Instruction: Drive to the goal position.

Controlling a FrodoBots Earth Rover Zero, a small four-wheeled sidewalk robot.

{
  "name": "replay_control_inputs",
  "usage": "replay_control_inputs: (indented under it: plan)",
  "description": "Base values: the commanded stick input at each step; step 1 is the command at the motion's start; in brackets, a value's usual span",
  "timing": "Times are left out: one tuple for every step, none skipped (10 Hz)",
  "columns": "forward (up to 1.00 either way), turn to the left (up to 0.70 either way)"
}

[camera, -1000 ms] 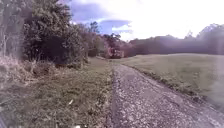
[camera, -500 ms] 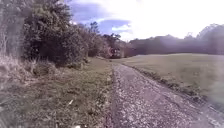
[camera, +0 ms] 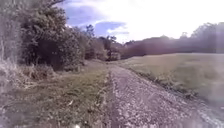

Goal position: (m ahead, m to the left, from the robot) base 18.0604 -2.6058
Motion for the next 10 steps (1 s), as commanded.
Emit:
replay_control_inputs:
  plan:
    - [-0.70, 0.35]
    - [-0.70, 0.35]
    - [-0.70, 0.35]
    - [-0.70, 0.35]
    - [-0.38, 0.51]
    - [0.00, 0.00]
    - [0.00, 0.00]
    - [0.00, 0.00]
    - [0.00, 0.00]
    - [0.00, 0.00]
